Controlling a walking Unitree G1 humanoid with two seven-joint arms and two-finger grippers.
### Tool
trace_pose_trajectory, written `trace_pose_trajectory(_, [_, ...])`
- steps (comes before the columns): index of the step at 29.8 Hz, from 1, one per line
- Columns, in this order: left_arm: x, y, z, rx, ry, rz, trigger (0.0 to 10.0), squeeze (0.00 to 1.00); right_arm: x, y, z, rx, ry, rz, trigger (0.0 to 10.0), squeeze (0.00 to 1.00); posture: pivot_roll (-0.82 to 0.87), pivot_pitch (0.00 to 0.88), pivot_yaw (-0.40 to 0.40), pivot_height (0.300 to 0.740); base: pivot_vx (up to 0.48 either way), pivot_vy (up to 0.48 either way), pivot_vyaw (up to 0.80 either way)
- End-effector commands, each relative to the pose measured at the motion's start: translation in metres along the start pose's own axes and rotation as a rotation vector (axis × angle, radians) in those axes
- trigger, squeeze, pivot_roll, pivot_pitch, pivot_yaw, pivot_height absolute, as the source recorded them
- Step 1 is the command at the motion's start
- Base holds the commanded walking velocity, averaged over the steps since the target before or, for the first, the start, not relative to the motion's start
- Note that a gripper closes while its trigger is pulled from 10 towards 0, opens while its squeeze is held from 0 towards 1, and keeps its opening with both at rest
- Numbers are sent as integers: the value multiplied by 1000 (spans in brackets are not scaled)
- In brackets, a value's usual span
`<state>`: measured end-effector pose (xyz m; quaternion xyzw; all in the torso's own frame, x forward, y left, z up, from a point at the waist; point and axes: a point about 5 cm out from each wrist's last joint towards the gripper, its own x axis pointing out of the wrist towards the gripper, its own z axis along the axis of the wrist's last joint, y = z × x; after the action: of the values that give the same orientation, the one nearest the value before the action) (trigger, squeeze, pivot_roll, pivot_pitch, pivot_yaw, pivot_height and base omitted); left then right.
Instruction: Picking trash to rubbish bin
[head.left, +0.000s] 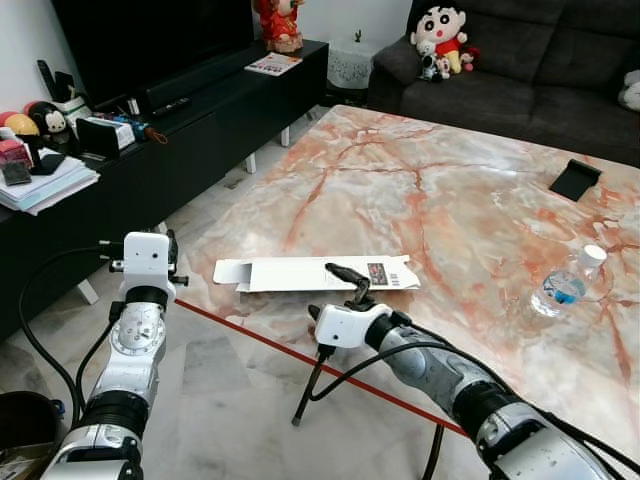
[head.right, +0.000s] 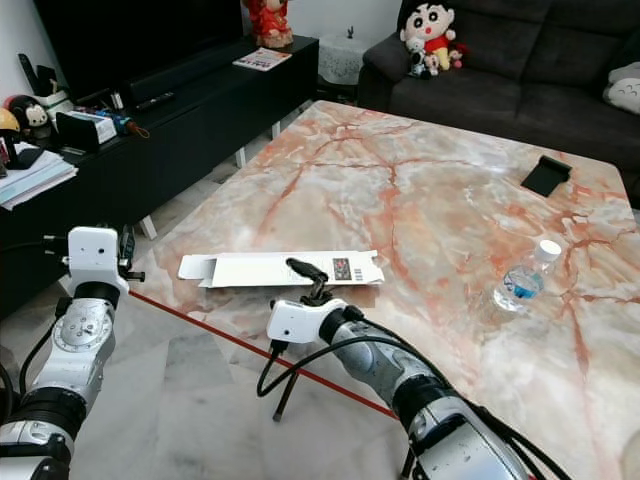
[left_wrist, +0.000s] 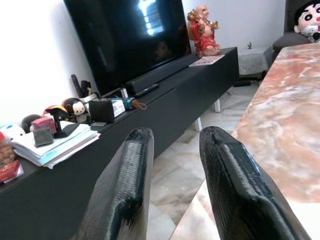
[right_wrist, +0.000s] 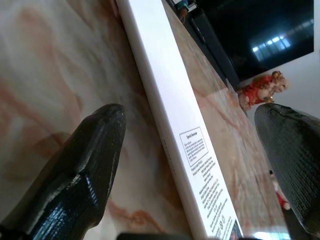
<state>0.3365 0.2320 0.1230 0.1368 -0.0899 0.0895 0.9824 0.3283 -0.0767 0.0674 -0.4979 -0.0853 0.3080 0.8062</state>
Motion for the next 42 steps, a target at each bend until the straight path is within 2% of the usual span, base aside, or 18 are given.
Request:
trace_pose_trajectory(1, [4, -1, 7, 20, -23, -13, 10000, 0, 3, -4, -1, -36, 22, -8, 10000, 0, 72, 13, -57, 740, 0, 0, 0])
trace_pose_trajectory(18, [7, -2, 9, 23, -26, -21, 10000, 0, 1, -6, -18, -125, 173, -42, 10000, 0, 74, 5, -53, 740, 0, 0, 0])
trace_pose_trajectory(29, [7, -2, 10, 29, -28, -23, 10000, 0, -2, -7, -28, -129, 278, -91, 10000, 0, 82, 0, -49, 740, 0, 0, 0])
trace_pose_trajectory(36, [8, -2, 11, 28, -30, -26, 10000, 0, 0, -15, -29, -72, 289, -142, 10000, 0, 80, 0, -48, 740, 0, 0, 0])
trace_pose_trajectory(42, [8, -3, 11, 28, -32, -28, 10000, 0, 2, -19, -27, -82, 285, -146, 10000, 0, 78, 0, -48, 740, 0, 0, 0])
